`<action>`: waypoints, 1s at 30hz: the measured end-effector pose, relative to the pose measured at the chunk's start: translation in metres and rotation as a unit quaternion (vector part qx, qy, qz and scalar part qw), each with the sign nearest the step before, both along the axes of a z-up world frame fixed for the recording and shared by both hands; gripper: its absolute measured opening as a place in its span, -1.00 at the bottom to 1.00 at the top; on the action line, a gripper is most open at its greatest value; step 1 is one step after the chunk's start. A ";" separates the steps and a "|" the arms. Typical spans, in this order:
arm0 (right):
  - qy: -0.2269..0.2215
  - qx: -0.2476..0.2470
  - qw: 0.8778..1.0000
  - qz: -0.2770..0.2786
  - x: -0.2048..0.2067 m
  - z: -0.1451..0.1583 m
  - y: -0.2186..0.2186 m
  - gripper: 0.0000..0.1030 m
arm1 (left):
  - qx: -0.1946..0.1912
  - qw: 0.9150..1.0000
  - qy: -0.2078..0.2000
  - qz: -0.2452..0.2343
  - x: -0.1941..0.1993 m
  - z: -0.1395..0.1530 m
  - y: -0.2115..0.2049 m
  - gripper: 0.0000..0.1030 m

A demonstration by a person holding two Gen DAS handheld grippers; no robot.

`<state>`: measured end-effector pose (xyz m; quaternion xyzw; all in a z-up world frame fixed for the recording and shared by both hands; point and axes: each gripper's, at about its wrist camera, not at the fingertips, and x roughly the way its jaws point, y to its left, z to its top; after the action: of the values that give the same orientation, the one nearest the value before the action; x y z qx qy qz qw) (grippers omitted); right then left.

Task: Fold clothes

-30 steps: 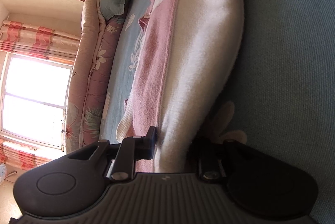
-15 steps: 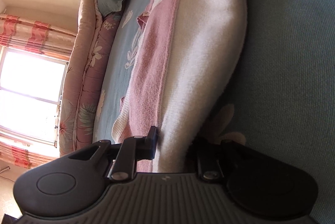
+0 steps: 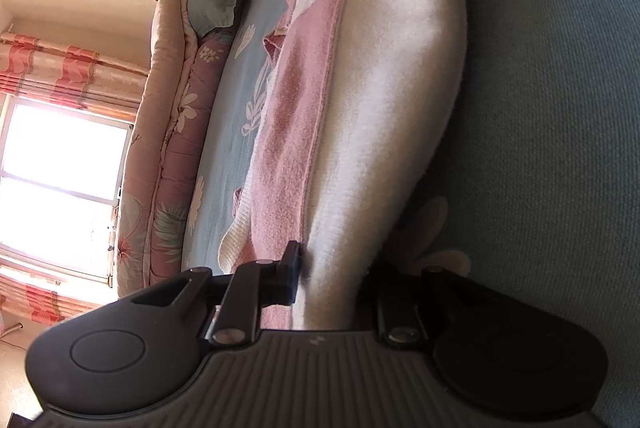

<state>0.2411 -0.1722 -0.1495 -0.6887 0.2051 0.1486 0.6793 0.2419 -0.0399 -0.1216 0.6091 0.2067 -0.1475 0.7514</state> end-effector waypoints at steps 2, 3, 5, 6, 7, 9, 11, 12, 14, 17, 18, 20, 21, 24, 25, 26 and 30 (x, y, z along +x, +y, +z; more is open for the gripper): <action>-0.001 -0.016 1.000 -0.004 0.002 -0.004 0.004 -0.58 | 0.008 1.000 0.003 -0.002 0.001 -0.002 -0.001 -0.67; -0.002 -0.020 1.000 -0.007 0.003 -0.005 0.005 -0.57 | 0.010 1.000 0.003 -0.002 0.000 -0.003 -0.002 -0.67; 0.000 -0.018 1.000 -0.013 0.004 -0.005 0.007 -0.56 | 0.010 1.000 0.003 -0.001 0.000 -0.003 -0.002 -0.67; 0.001 -0.017 1.000 -0.016 0.005 -0.005 0.008 -0.55 | 0.009 1.000 0.002 -0.001 -0.001 -0.003 -0.001 -0.66; 0.002 -0.015 1.000 -0.019 0.006 -0.005 0.008 -0.54 | 0.008 1.000 0.002 -0.001 -0.001 -0.003 -0.001 -0.66; 0.003 -0.008 1.000 -0.021 0.007 -0.004 0.007 -0.53 | 0.008 1.000 0.002 0.000 -0.001 -0.003 -0.002 -0.65; -0.001 -0.009 1.000 -0.016 0.006 -0.006 0.006 -0.52 | 0.007 1.000 0.002 0.001 -0.003 -0.003 -0.002 -0.65; -0.003 -0.007 1.000 -0.014 0.006 -0.007 0.005 -0.52 | 0.007 1.000 0.002 0.002 -0.004 -0.003 -0.002 -0.64; -0.008 0.000 1.000 -0.012 0.005 -0.008 0.004 -0.52 | 0.006 1.000 0.001 0.002 -0.005 -0.003 -0.001 -0.64; -0.013 0.005 1.000 -0.015 0.004 -0.010 0.003 -0.56 | 0.004 1.000 0.000 0.001 -0.005 -0.002 -0.001 -0.65; -0.013 0.006 1.000 -0.016 0.004 -0.009 0.003 -0.57 | 0.004 1.000 0.000 0.001 -0.005 -0.002 -0.001 -0.65; -0.013 0.011 1.000 -0.016 0.003 -0.007 0.002 -0.58 | 0.002 1.000 0.000 0.001 -0.005 -0.001 -0.001 -0.66; -0.012 0.014 1.000 -0.016 0.002 -0.006 0.002 -0.59 | 0.001 1.000 -0.001 0.001 -0.005 -0.001 -0.001 -0.67; -0.012 0.022 1.000 -0.016 0.001 -0.002 0.001 -0.61 | -0.002 1.000 -0.007 0.002 -0.006 0.002 -0.001 -0.68; -0.012 0.024 1.000 -0.016 0.000 -0.001 0.000 -0.61 | -0.003 1.000 -0.009 0.003 -0.006 0.003 -0.001 -0.69; -0.012 0.027 0.999 -0.016 0.000 0.001 0.000 -0.62 | -0.004 1.000 -0.011 0.003 -0.007 0.005 -0.001 -0.70; -0.012 0.035 0.999 -0.015 -0.005 0.010 -0.002 -0.66 | -0.004 1.000 -0.016 0.000 -0.015 0.012 -0.001 -0.74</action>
<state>0.2361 -0.1738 -0.1395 -0.6634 0.2015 0.1369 0.7075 0.2271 -0.0412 -0.1097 0.6084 0.1942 -0.1386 0.7569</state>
